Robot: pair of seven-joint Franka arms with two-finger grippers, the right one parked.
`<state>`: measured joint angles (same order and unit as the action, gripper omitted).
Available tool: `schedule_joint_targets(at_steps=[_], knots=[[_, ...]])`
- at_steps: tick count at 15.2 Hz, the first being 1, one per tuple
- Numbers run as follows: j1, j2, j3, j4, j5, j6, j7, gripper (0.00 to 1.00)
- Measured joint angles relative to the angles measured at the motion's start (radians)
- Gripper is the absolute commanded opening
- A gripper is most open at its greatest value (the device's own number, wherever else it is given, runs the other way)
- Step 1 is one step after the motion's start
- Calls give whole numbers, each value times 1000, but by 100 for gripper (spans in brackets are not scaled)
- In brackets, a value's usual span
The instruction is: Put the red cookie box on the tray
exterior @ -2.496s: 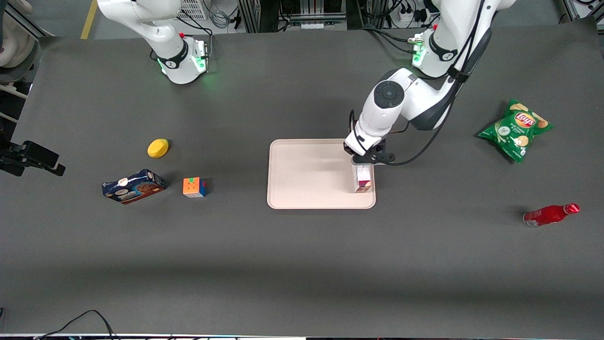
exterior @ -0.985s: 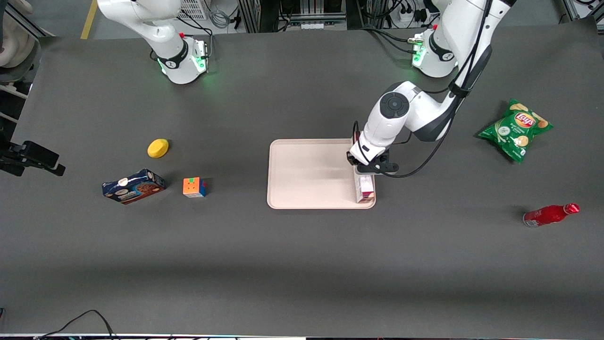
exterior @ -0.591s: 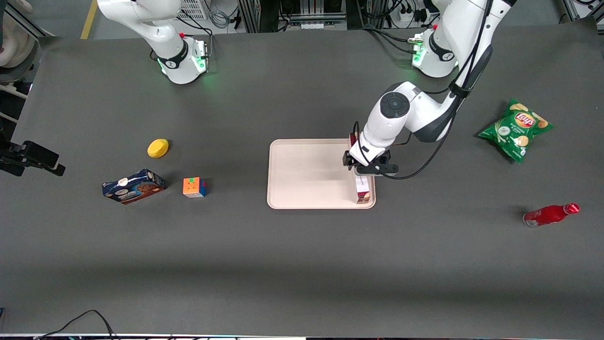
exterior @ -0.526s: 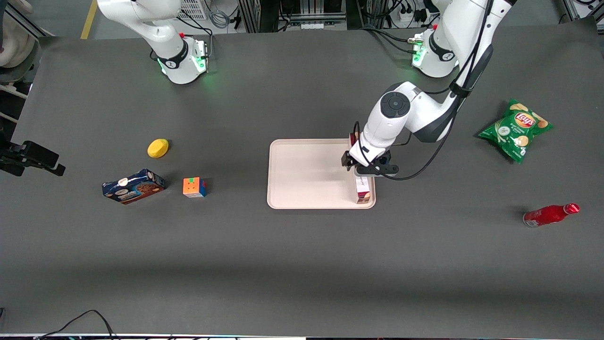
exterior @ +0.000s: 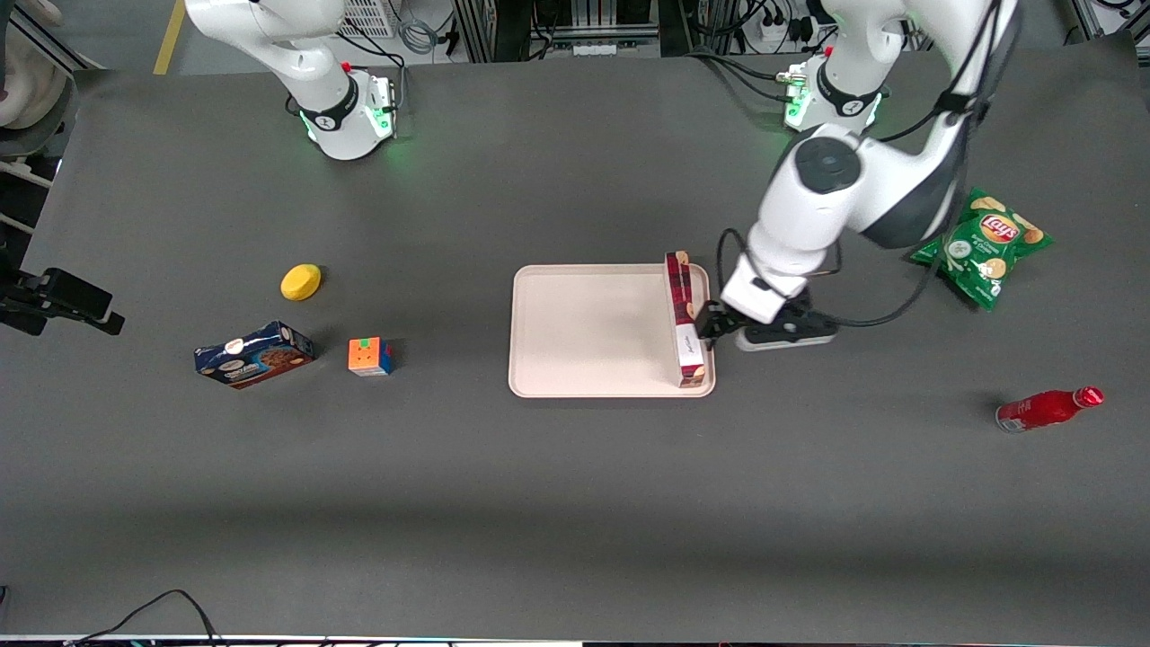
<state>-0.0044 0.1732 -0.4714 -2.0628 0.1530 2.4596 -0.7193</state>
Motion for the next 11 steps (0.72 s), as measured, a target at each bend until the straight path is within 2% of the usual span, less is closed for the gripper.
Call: schedule_joint_targets(at_steps=[2, 4, 7, 11], knots=[[45, -44, 21, 43, -88, -95, 152, 100], [67, -75, 86, 116, -137, -237, 289, 100], [92, -122, 201, 257, -151, -493, 450, 100], [97, -198, 307, 364, -156, -734, 554, 100]])
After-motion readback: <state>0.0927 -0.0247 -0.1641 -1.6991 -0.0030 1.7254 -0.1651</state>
